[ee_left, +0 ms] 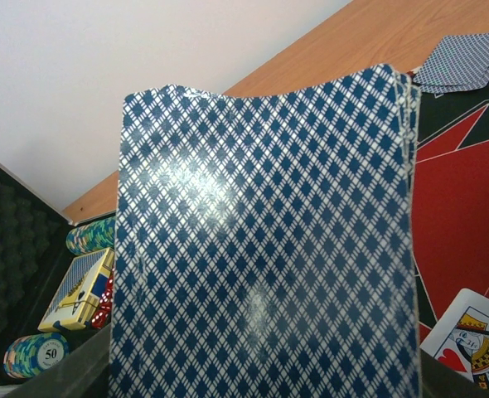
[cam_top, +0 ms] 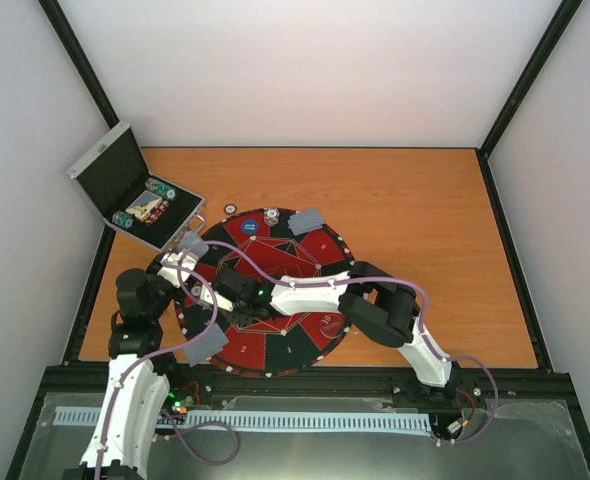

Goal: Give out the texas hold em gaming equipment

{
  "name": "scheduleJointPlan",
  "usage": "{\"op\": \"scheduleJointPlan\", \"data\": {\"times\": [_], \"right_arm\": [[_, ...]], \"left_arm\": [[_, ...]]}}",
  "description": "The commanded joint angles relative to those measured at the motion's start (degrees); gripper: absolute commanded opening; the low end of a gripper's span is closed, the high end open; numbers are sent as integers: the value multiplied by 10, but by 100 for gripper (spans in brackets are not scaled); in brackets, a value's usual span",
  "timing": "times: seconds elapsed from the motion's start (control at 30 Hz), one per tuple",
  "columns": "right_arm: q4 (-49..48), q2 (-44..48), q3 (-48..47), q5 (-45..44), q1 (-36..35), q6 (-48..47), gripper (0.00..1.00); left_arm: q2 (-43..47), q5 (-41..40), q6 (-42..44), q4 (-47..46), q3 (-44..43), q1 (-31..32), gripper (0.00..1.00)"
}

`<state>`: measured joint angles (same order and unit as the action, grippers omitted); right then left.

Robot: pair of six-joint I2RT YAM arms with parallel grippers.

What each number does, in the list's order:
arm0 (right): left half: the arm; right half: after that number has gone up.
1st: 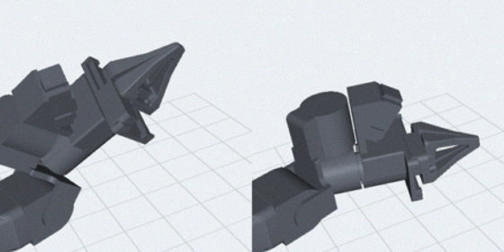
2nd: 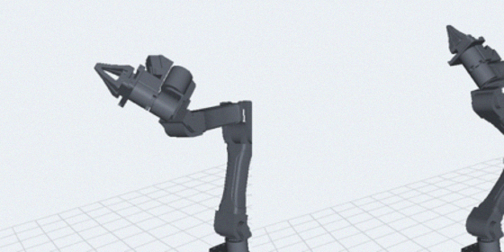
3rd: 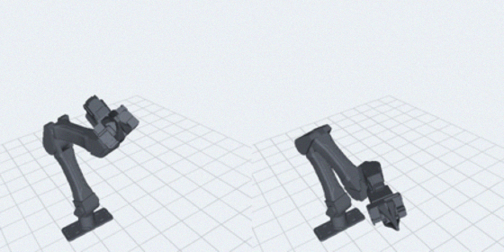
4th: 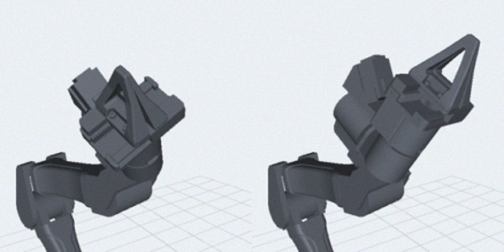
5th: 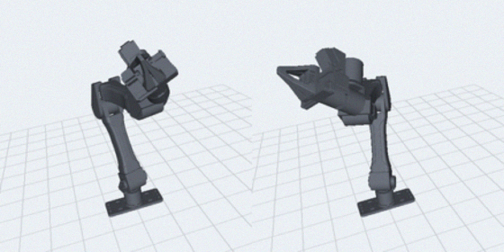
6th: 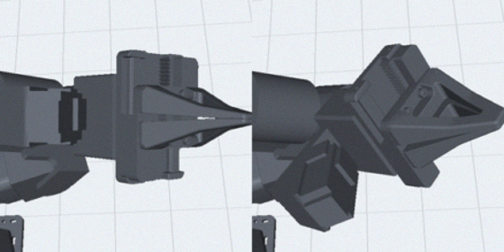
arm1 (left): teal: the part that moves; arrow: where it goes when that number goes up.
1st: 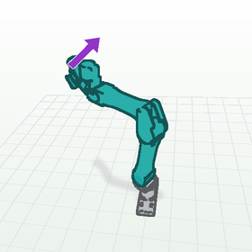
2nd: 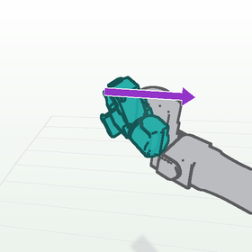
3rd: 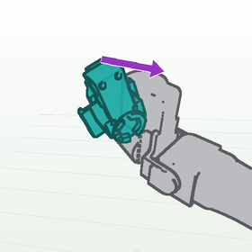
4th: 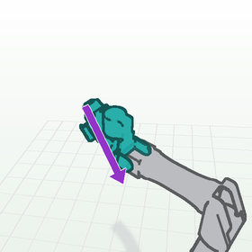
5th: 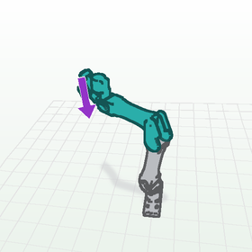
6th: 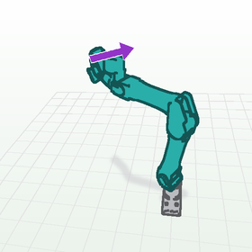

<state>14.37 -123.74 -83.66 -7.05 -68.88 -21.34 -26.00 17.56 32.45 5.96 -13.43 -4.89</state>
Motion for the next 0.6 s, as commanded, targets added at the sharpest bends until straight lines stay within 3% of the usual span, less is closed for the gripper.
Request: {"op": "scheduleJointPlan", "data": {"times": [0.0,0.57], "right_arm": [[17,-10,-12,18,-1,39,3],[29,-40,-42,8,-1,21,3]], "left_arm": [[7,11,-8,-25,-3,-5,56],[6,12,-7,-24,-2,-5,56]]}}
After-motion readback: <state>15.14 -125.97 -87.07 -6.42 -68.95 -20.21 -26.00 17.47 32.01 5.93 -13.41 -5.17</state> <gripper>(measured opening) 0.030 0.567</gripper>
